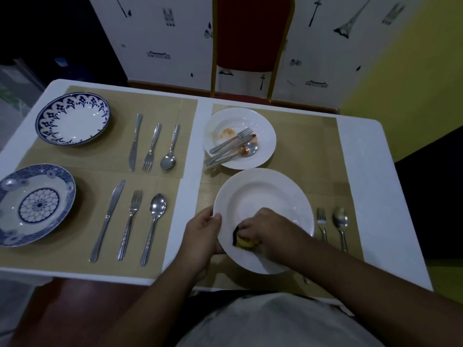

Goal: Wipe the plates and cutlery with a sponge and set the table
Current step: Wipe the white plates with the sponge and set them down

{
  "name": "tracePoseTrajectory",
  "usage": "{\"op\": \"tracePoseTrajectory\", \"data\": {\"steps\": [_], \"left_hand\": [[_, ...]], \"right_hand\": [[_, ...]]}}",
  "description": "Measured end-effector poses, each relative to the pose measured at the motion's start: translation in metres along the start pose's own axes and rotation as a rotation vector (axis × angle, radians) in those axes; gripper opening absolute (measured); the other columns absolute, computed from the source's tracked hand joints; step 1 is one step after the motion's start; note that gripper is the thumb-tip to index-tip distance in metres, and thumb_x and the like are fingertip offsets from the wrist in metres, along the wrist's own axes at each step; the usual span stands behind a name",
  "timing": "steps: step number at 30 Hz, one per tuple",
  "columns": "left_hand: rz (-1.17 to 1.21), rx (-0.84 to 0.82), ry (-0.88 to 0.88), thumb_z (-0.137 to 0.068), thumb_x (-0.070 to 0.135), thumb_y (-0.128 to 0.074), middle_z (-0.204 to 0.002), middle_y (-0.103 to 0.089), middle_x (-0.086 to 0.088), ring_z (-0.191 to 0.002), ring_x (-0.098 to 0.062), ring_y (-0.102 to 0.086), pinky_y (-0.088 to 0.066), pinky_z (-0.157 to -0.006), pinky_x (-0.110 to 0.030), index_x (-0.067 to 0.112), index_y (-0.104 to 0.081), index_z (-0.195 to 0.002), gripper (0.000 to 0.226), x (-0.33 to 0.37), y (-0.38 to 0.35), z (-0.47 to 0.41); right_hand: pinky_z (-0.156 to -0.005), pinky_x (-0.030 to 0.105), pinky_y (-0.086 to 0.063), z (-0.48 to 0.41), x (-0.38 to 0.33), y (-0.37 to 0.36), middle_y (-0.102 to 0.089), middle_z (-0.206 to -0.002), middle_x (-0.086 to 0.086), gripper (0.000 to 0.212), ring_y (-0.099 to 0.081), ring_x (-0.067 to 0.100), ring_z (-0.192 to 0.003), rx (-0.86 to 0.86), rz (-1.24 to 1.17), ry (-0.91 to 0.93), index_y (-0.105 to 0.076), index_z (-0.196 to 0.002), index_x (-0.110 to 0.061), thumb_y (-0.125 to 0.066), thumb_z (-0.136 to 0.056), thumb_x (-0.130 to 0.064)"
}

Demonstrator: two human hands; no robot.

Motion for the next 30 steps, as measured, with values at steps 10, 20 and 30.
{"op": "tracePoseTrajectory", "data": {"steps": [10,20,30], "left_hand": [[-0.042,0.024,-0.046,-0.106,0.024,-0.046,-0.105,-0.075,0.000,-0.097,-0.024,-0.072,-0.064,-0.068,-0.045,0.033,-0.068,-0.116,0.026,0.017,-0.013,0.009],[-0.006,0.023,-0.023,-0.105,0.023,-0.048,-0.107,-0.076,-0.006,-0.095,-0.030,-0.073,-0.062,-0.066,-0.043,0.024,-0.067,-0.125,0.028,0.023,-0.016,0.006],[0.012,-0.044,0.003,-0.106,0.024,-0.047,-0.110,-0.076,-0.006,-0.098,-0.030,-0.073,-0.061,-0.069,-0.043,0.024,-0.067,-0.126,0.029,0.024,-0.031,0.009]], "right_hand": [[-0.096,0.031,-0.044,0.024,0.065,0.077,-0.068,-0.113,-0.006,0.058,-0.059,0.014,-0.104,0.389,-0.205,-0.370,-0.068,-0.117,-0.027,-0.082,-0.061,-0.026],[-0.077,0.032,-0.044,0.026,0.005,0.032,-0.061,-0.103,-0.001,0.036,-0.047,0.021,-0.089,0.213,0.020,-0.011,-0.068,-0.109,-0.028,-0.076,-0.075,-0.018],[-0.100,0.041,-0.044,0.013,0.015,0.061,-0.069,-0.113,0.005,0.054,-0.062,0.025,-0.107,0.181,-0.038,-0.123,-0.071,-0.109,-0.014,-0.087,-0.058,-0.019]]}}
Point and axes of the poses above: each hand's wrist, its own z-axis away from the middle knuckle, its own y-axis out of the back of the hand, x = y × z, the point moved 10 cm from there along -z, towards the middle knuckle
